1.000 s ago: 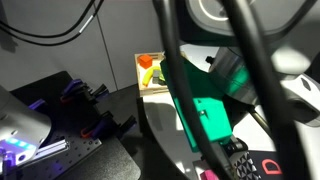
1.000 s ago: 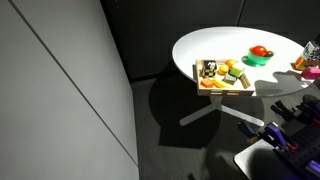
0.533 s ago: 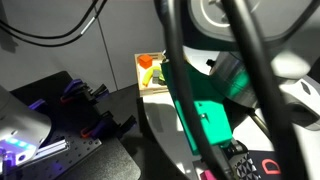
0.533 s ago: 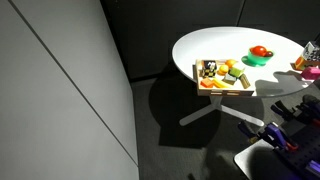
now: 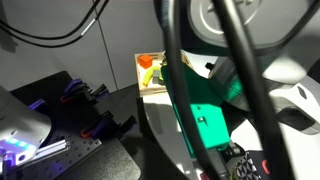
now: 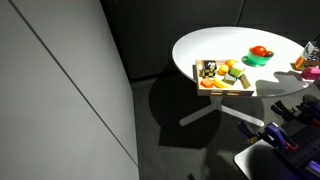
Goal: Put the pink block in the box
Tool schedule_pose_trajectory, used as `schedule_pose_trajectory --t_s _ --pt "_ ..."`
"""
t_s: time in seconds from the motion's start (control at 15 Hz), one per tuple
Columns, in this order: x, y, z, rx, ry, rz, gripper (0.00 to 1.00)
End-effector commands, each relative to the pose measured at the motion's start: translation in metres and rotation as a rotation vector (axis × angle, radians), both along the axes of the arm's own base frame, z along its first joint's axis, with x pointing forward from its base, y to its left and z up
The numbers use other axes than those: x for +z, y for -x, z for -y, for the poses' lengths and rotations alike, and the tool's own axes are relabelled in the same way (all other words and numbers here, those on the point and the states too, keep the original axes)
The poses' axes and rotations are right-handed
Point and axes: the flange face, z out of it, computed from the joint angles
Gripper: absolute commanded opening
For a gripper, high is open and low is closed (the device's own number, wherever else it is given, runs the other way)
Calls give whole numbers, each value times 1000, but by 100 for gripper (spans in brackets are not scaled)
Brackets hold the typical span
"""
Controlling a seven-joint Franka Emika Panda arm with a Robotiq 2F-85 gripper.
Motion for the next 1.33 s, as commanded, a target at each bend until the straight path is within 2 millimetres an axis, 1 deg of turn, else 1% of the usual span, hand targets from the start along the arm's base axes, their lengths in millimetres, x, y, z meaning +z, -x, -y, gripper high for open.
schedule_pose_trajectory --t_s 0.0,0.33,0.6,1.27 --pt "-7 -2 10 -22 21 4 100" --pt "-20 -7 12 -31 55 26 100" --pt "-32 -7 18 -34 84 31 100" --pt "-58 -1 51 -73 88 59 100"
